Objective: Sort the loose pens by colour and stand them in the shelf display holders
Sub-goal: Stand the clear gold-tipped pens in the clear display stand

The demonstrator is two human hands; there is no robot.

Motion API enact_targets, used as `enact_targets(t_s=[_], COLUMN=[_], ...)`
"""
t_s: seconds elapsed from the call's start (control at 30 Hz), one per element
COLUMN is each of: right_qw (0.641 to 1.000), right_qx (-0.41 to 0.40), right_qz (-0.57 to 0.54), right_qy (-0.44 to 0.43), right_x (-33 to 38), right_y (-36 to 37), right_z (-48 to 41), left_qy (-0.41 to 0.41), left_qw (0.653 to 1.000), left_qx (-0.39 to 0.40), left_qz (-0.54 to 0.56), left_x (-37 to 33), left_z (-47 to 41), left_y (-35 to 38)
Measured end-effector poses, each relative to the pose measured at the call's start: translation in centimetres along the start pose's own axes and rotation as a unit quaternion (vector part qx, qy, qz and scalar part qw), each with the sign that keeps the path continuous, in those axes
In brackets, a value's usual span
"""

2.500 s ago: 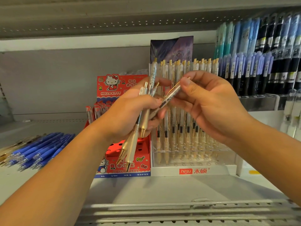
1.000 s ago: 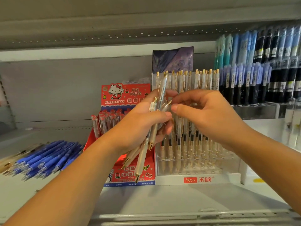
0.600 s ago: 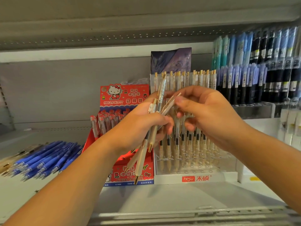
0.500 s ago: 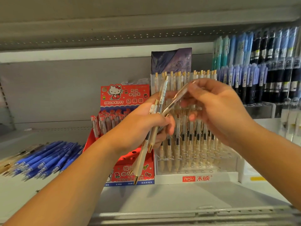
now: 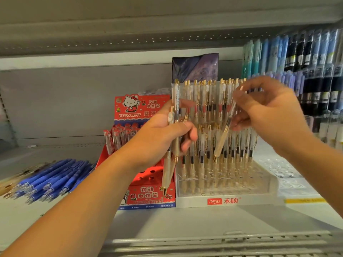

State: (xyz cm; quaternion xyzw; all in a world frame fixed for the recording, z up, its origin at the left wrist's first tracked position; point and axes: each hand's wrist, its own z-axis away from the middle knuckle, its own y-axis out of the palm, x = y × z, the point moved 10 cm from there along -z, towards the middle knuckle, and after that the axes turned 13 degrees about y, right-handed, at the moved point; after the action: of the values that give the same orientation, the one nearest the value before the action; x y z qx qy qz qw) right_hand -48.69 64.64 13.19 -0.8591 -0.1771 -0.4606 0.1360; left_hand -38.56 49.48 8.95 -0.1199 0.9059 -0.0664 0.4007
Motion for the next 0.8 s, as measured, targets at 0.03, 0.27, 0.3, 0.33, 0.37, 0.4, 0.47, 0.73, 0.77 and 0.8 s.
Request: enact_targets(t_s=[0.03, 0.27, 0.3, 0.33, 0.37, 0.4, 0.47, 0.73, 0.77, 0.8], right_qw=[1.0, 0.986, 0.983, 0.981, 0.98, 0.979, 0.978, 0.954, 0.953, 0.952], right_qx=[0.011, 0.016, 0.021, 0.026, 0.03, 0.033, 0.043, 0.123, 0.128, 0.13], right_qz=[0.025, 0.159, 0.176, 0.187, 0.193, 0.195, 0.197, 0.275, 0.274, 0.278], right_qy=[-0.006, -0.04, -0.04, -0.039, -0.038, -0.04, -0.048, 0.009, 0.018, 0.021], right_x=[-0.2, -1.1, -1.3, -1.5, -1.6, -1.6, -1.3, -3.3, -3.5, -3.6], right_y=[0.5, 2.3, 2.6, 2.9, 3.1, 3.2, 3.5, 5.3, 5.4, 5.4], right_z=[0.3, 0.7, 0.8, 0.8, 0.9, 0.9, 1.1, 1.4, 1.4, 1.3], left_qy=[0.002, 0.013, 0.012, 0.012, 0.012, 0.013, 0.015, 0.012, 0.014, 0.014], left_qw=[1.0, 1.0, 1.0, 1.0, 1.0, 1.0, 1.0, 1.0, 0.999, 0.999], left_qx=[-0.004, -0.021, -0.022, -0.021, -0.019, -0.016, -0.011, -0.001, 0.003, 0.007], left_qz=[-0.003, -0.002, 0.003, 0.008, 0.01, 0.011, 0.007, -0.026, -0.033, -0.038], left_x=[-0.1, -0.4, -0.4, -0.3, -0.3, -0.3, -0.2, -0.5, -0.6, -0.7], left_z=[0.0, -0.1, -0.1, -0.1, -0.1, -0.1, -0.1, 0.0, 0.1, 0.1], left_y=[-0.1, -0.4, -0.5, -0.5, -0.5, -0.5, -0.5, -0.1, 0.0, 0.2])
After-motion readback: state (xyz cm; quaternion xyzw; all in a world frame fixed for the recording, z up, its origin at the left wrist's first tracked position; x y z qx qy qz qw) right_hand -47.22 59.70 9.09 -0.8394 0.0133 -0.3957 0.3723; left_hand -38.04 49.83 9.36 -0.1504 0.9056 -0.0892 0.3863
